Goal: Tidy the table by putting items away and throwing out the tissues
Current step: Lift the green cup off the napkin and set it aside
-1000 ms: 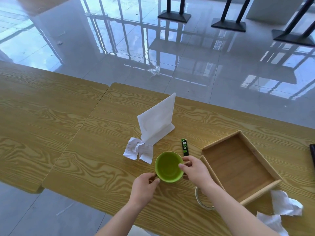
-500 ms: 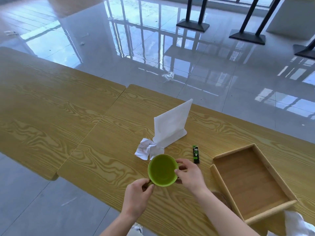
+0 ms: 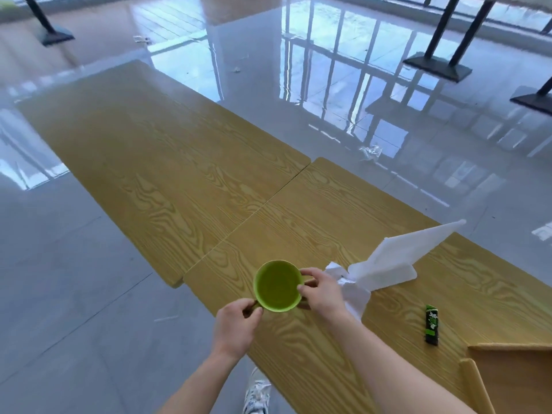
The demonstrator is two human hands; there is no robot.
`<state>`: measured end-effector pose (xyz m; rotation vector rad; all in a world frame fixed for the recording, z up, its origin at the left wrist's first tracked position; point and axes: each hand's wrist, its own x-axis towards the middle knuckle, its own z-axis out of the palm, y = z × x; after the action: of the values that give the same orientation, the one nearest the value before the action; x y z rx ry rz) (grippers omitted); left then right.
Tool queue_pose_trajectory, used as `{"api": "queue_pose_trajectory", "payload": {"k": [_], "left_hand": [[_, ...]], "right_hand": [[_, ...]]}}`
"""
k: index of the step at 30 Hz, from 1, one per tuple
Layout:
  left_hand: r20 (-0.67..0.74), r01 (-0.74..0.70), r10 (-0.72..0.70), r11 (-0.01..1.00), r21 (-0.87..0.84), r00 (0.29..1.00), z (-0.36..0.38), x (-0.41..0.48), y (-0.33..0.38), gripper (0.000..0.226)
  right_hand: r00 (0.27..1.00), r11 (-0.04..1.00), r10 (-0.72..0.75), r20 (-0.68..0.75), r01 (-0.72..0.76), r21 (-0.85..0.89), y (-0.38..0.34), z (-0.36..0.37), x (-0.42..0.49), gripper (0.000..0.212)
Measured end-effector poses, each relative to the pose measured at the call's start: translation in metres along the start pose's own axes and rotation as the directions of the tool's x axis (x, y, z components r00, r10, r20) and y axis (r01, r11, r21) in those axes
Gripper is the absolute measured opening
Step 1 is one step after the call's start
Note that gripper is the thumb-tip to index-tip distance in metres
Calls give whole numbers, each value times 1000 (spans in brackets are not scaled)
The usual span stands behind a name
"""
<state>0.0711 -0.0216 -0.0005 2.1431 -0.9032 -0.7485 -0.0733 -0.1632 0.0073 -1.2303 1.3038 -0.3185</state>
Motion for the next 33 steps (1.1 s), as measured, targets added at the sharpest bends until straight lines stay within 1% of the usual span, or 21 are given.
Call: {"api": "queue_pose_trajectory", "payload": {"k": [8,14,29,33], "left_hand": [[-37,74,-77,996,-56,996,-45,59,-27,17],[-45,119,-123,989,-90,991,-61,85,-38,13],[-47,136,-143,984,-116,989,-71,101,-45,9],[-49,127,-133,985,-117,990,-72,100,-43,12]], "right_hand": [[999,1000,3,51,-1,-31,-53,63,49,31],[999,998,19,36,-17,-62,-68,93,71,32],[999,1000,29,30,-29,1,-68,109,89,33],[999,1000,25,28,-25,-8,-68,110,89,34]]}}
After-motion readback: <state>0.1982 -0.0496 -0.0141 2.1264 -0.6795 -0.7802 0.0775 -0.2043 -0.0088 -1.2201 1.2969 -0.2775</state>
